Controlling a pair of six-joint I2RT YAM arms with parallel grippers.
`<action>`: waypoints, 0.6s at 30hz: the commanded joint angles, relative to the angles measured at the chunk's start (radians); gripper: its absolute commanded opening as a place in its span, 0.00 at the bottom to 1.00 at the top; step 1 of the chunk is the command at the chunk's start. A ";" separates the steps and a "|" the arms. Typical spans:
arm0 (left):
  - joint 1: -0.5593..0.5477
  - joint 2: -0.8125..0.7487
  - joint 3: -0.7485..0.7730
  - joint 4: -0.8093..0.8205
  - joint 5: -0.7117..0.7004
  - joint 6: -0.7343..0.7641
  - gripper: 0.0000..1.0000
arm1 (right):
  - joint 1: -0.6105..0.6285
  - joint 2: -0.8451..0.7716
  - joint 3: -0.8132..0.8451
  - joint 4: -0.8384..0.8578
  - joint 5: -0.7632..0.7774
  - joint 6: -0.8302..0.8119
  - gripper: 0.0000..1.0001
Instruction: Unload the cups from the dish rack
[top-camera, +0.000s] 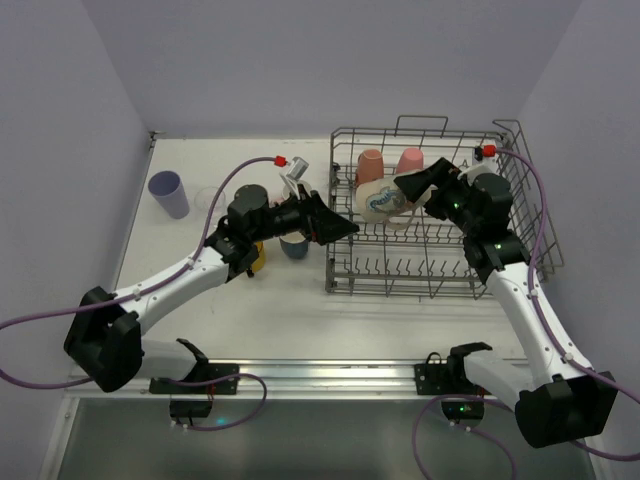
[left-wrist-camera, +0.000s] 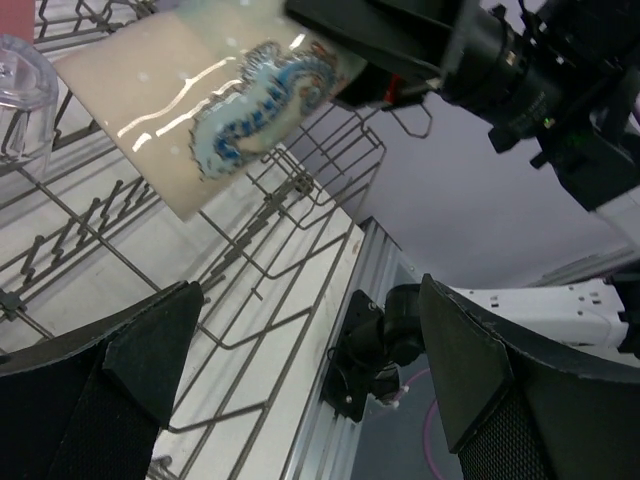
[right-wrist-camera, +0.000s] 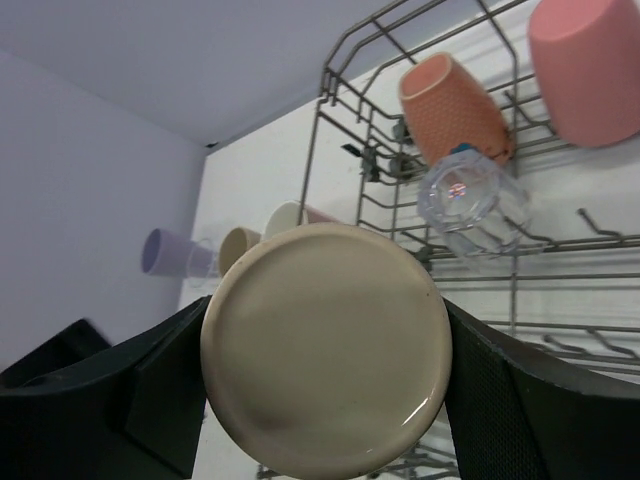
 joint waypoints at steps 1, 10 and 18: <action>0.001 0.062 0.096 0.148 -0.033 -0.053 0.97 | 0.000 -0.082 0.007 0.330 -0.164 0.187 0.11; 0.000 0.125 0.145 0.178 -0.069 -0.059 0.91 | -0.002 -0.140 -0.103 0.427 -0.207 0.267 0.10; -0.014 0.139 0.113 0.360 -0.047 -0.122 0.57 | 0.000 -0.085 -0.232 0.660 -0.345 0.445 0.11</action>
